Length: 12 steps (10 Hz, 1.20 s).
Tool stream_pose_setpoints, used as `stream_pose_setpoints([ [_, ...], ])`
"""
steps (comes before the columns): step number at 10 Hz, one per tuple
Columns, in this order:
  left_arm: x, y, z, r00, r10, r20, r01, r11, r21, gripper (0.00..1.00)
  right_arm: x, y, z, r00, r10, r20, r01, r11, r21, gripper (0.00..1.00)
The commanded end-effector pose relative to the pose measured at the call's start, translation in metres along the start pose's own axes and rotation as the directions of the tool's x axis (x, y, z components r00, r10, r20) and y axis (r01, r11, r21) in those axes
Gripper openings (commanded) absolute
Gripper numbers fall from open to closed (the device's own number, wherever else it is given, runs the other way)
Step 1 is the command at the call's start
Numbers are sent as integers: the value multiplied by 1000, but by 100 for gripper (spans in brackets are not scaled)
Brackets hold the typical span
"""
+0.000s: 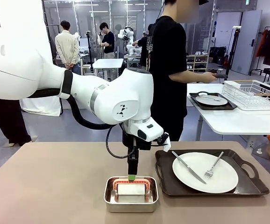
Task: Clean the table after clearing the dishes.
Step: When the left (or right) Handle tray is removed, use the left hand (or right hand) to clean the left (or right) side of the table with the Lint Roller.
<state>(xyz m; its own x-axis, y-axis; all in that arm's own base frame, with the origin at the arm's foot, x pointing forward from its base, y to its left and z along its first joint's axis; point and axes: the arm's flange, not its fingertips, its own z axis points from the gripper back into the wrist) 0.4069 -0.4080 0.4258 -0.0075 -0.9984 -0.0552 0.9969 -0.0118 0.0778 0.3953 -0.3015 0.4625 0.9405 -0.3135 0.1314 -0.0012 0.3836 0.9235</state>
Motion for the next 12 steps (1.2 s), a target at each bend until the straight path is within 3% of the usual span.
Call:
stream_pose_setpoints([
  [1,-9,-3,-6,999,37,-2,-37,998,50,100,-1,3,-1,1000,-9,4,9,1000,-2,100],
  [4,-12,-2,-8,999,38,3,-38,998,42,100,-1,3,-1,1000,-9,4,9,1000,-2,100],
  [5,-12,-3,-8,999,36,6,-37,998,49,93,-1,3,-1,1000,-9,4,9,1000,-2,100],
  [12,-19,1,1,998,56,29,-58,996,73,24,-1,3,-1,1000,-9,4,9,1000,-2,100],
])
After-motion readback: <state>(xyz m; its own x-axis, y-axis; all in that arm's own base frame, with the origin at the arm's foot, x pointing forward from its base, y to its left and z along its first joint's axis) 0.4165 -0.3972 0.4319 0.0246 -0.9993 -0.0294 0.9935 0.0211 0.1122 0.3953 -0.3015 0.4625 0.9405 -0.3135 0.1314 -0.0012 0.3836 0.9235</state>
